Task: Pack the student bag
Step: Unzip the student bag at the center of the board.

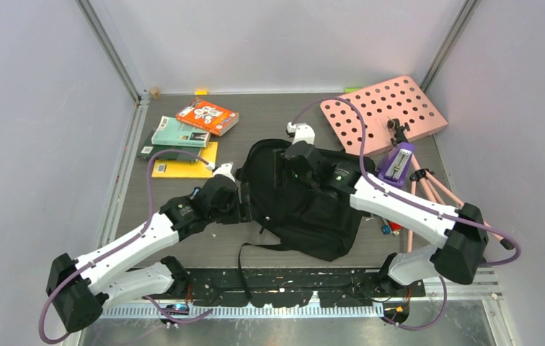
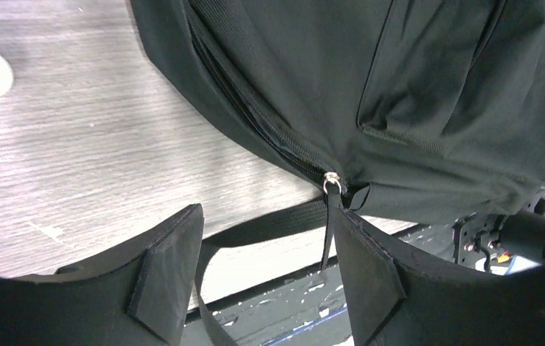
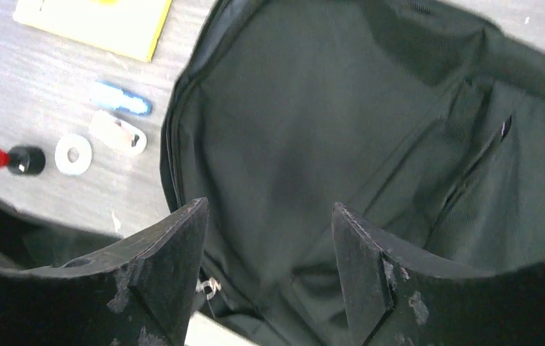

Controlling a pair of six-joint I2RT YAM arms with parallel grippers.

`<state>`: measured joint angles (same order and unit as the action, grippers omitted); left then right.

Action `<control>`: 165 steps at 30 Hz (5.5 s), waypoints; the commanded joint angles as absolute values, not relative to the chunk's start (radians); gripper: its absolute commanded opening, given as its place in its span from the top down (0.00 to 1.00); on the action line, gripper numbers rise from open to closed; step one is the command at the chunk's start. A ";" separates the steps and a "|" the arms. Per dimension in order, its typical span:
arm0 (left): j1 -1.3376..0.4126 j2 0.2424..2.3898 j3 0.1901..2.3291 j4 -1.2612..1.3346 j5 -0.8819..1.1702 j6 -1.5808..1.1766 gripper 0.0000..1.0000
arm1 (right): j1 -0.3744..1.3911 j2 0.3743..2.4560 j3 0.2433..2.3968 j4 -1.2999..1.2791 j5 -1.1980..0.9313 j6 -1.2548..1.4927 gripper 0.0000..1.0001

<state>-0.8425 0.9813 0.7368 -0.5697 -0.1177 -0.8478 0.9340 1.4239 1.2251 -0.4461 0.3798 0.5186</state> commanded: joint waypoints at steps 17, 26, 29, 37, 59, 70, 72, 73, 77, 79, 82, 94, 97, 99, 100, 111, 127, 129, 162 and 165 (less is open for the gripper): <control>-0.615 1.032 0.648 -0.304 -0.009 -0.822 0.33 | 1.335 1.471 1.242 -0.674 0.639 0.745 0.26; -0.585 1.049 0.617 -0.258 -0.009 -0.817 0.33 | 1.393 1.692 1.416 -0.833 0.711 0.708 0.25; -0.577 1.068 0.622 -0.250 -0.009 -0.811 0.33 | 1.399 1.746 1.458 -0.887 0.730 0.706 0.28; -0.571 1.120 0.632 -0.212 -0.005 -0.801 0.33 | 1.421 1.881 1.565 -1.000 0.776 0.701 0.35; -0.561 1.192 0.632 -0.150 0.045 -0.804 0.45 | 1.434 1.860 1.547 -0.990 0.730 0.710 0.73; -0.561 1.193 0.624 -0.133 0.048 -0.804 0.70 | 1.434 1.891 1.539 -1.025 0.780 0.728 0.59; -0.561 1.193 0.623 -0.131 0.048 -0.803 0.76 | 1.434 1.897 1.540 -1.035 0.801 0.728 0.59; -0.561 1.193 0.624 -0.130 0.049 -0.802 0.79 | 1.434 1.901 1.540 -1.036 0.805 0.727 0.60; -0.560 1.189 0.627 -0.132 0.048 -0.798 0.85 | 1.433 1.912 1.539 -1.038 0.808 0.724 0.71; -0.561 1.187 0.629 -0.134 0.047 -0.795 0.87 | 1.431 1.915 1.539 -1.038 0.794 0.724 0.77; -0.561 1.186 0.633 -0.141 0.043 -0.790 0.89 | 1.429 1.910 1.534 -1.032 0.779 0.723 0.82; -0.561 1.182 0.653 -0.160 0.031 -0.767 0.92 | 1.375 1.861 1.457 -0.954 0.662 0.703 0.78; -0.561 1.182 0.658 -0.163 0.030 -0.761 0.93 | 1.367 1.845 1.444 -0.937 0.658 0.697 0.90; -0.559 1.183 0.662 -0.169 0.024 -0.754 0.94 | 1.357 1.827 1.436 -0.923 0.646 0.693 0.97; -0.560 1.184 0.663 -0.169 0.022 -0.749 0.95 | 1.346 1.814 1.432 -0.919 0.636 0.689 0.98; -0.560 1.186 0.677 -0.141 0.015 -0.638 1.00 | 1.150 1.636 1.289 -0.756 0.242 0.634 1.00; -0.557 1.233 0.747 -0.156 -0.054 -0.544 1.00 | 1.049 1.594 1.208 -0.760 -0.281 0.496 1.00; -0.555 1.233 0.749 -0.154 -0.058 -0.528 1.00 | 1.050 1.585 1.201 -0.778 -0.265 0.482 1.00; -0.530 0.990 0.650 -0.238 0.128 -0.491 1.00 | 1.049 1.464 1.160 -0.983 0.155 0.539 1.00; -0.566 0.939 0.610 -0.245 0.190 -0.517 1.00 | 1.048 1.448 1.217 -0.957 0.205 0.536 0.91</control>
